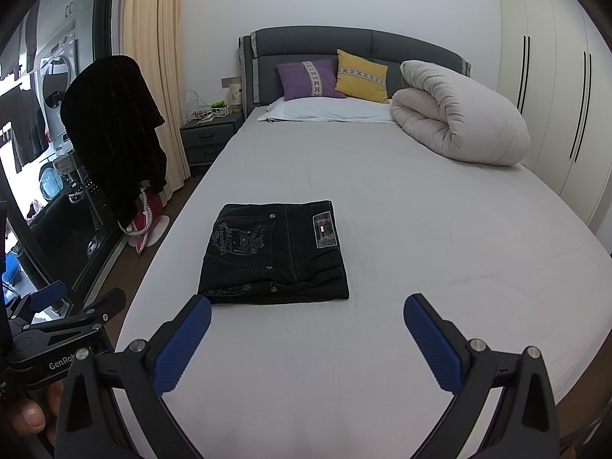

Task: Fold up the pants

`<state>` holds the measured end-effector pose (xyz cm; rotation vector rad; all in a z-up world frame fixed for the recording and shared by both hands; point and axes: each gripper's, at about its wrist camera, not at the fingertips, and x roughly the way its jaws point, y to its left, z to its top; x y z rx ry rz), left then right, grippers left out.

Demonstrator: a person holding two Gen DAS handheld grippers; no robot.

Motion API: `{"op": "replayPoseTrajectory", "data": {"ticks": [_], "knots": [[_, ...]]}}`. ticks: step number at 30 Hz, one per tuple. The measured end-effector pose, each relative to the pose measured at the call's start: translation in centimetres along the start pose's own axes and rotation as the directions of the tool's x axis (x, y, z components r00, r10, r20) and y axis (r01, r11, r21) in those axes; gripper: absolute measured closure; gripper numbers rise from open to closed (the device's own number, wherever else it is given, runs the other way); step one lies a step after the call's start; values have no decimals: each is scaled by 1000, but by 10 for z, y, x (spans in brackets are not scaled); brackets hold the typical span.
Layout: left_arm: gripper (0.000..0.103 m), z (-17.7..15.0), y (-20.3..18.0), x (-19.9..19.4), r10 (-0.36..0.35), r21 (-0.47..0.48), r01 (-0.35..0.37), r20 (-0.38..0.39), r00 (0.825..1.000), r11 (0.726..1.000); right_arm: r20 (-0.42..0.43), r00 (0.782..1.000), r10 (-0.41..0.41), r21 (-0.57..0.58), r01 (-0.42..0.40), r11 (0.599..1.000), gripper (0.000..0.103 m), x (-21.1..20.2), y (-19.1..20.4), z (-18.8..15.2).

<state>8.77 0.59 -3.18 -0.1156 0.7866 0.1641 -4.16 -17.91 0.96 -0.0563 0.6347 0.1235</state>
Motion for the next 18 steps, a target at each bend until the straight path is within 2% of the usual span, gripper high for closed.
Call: {"op": "replayPoseTrajectory", "data": {"ticks": [18], "knots": [[0,-3,3,1,1,0,-1,-7,1000,1000,-8,1000,5,-4,-5,1000,0,3,-3,-2]]}}
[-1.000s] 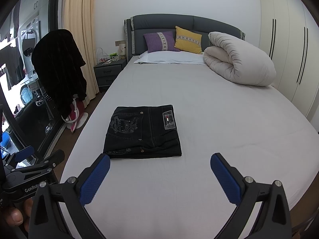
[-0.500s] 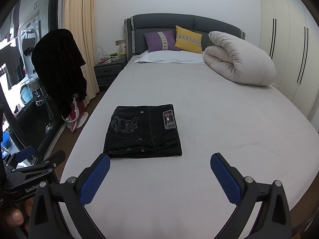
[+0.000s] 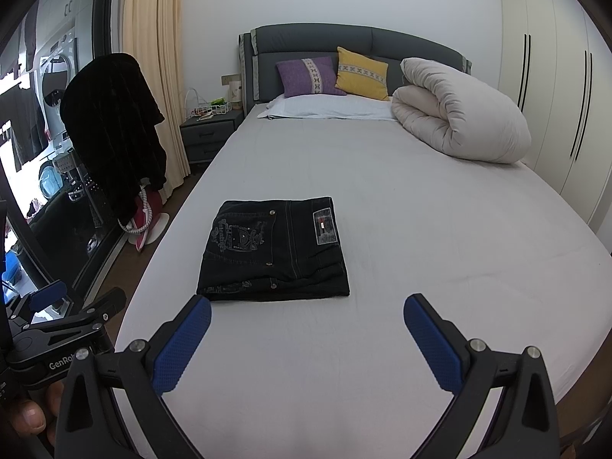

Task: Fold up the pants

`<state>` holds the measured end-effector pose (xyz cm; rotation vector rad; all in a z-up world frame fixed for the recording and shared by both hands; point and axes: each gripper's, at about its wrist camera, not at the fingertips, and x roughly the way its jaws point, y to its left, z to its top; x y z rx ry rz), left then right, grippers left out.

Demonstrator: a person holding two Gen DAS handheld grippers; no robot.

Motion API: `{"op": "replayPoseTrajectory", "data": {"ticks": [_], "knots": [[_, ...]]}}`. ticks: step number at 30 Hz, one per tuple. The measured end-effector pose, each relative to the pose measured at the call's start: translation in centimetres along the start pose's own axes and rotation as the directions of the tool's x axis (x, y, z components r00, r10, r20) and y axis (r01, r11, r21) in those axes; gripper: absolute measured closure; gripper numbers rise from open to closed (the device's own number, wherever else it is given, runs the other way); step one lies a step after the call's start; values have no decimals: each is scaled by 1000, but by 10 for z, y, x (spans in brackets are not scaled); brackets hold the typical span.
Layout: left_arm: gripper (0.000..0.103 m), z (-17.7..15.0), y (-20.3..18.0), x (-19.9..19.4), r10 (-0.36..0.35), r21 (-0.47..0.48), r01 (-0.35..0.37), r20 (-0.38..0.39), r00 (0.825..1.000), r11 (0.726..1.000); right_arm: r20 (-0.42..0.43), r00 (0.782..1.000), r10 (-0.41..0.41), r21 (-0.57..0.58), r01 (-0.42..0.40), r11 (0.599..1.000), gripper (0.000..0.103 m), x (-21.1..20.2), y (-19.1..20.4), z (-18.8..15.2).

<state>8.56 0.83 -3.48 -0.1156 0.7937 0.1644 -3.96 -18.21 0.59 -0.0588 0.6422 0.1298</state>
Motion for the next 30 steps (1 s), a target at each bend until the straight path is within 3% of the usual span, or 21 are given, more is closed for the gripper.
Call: {"op": "replayPoseTrajectory", "data": {"ticks": [30], "knots": [[0,-2,0,1,1,4,-1,-4,1000,1000,-5,1000,3,-2,-3,1000,0,-1,-3,0]]}}
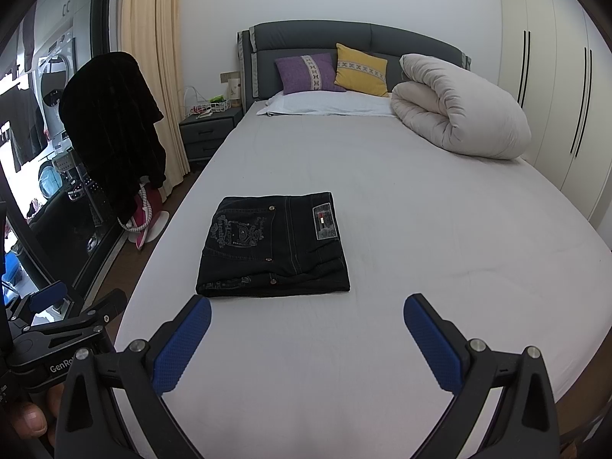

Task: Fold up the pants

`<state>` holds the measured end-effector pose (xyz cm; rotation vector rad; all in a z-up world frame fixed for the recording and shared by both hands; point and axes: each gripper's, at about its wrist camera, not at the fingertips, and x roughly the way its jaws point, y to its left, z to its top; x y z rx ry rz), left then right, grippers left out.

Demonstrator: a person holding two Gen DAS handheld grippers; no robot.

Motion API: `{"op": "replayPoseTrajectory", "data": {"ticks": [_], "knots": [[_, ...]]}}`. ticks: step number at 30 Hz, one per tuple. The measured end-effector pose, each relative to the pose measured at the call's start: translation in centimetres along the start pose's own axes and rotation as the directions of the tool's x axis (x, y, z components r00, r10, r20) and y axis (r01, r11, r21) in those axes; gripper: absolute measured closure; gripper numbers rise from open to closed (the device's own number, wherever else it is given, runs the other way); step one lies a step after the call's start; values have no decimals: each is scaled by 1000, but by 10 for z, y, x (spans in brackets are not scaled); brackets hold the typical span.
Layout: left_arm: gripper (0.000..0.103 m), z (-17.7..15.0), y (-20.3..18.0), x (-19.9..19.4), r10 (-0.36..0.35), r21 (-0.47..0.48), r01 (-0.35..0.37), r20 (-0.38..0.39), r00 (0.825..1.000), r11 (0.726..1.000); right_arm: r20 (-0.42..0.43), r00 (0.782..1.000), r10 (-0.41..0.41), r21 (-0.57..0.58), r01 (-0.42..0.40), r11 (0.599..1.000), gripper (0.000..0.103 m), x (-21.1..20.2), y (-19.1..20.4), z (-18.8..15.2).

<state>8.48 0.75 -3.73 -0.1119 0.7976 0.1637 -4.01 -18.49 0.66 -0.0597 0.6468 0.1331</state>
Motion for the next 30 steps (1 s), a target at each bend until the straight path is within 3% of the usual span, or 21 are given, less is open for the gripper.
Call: {"op": "replayPoseTrajectory", "data": {"ticks": [30], "knots": [[0,-3,2,3,-2,5,2,-1,1000,1000,-9,1000,6,3,-6,1000,0,-3,-2,-9]]}}
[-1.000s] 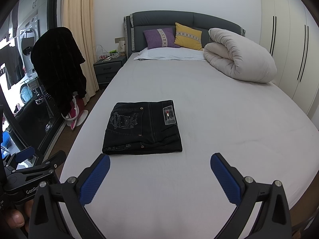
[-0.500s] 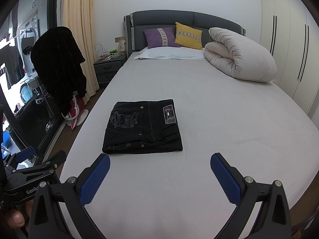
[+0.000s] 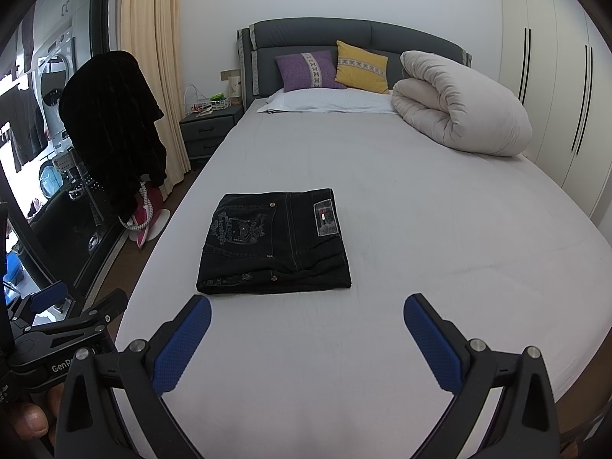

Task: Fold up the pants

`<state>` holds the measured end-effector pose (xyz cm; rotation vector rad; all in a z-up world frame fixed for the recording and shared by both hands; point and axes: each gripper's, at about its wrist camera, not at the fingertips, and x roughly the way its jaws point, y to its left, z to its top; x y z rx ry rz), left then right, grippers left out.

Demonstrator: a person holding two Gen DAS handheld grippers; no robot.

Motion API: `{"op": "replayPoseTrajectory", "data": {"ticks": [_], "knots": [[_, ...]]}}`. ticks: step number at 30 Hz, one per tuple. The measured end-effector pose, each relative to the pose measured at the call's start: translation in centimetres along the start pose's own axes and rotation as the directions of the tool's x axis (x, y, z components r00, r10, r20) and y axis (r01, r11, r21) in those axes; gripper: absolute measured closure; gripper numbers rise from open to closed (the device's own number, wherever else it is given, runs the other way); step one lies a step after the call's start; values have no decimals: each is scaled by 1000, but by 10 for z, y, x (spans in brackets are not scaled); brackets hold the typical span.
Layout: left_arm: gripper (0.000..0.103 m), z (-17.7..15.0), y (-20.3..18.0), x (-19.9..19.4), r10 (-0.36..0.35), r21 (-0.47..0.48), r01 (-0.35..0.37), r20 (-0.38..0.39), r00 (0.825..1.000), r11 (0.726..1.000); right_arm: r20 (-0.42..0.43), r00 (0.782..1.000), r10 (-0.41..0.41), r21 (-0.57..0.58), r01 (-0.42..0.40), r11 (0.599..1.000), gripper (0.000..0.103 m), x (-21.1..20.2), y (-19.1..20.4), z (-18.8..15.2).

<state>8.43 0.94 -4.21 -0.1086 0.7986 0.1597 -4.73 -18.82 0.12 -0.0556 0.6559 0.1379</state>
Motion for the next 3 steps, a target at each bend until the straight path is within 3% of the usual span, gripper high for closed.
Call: {"op": "replayPoseTrajectory", "data": {"ticks": [3], "knots": [[0,-4,2,-1,13,5,-13,1,1000,1000,0,1000,1,2,-1,1000,0,-2,-1,-4]]}}
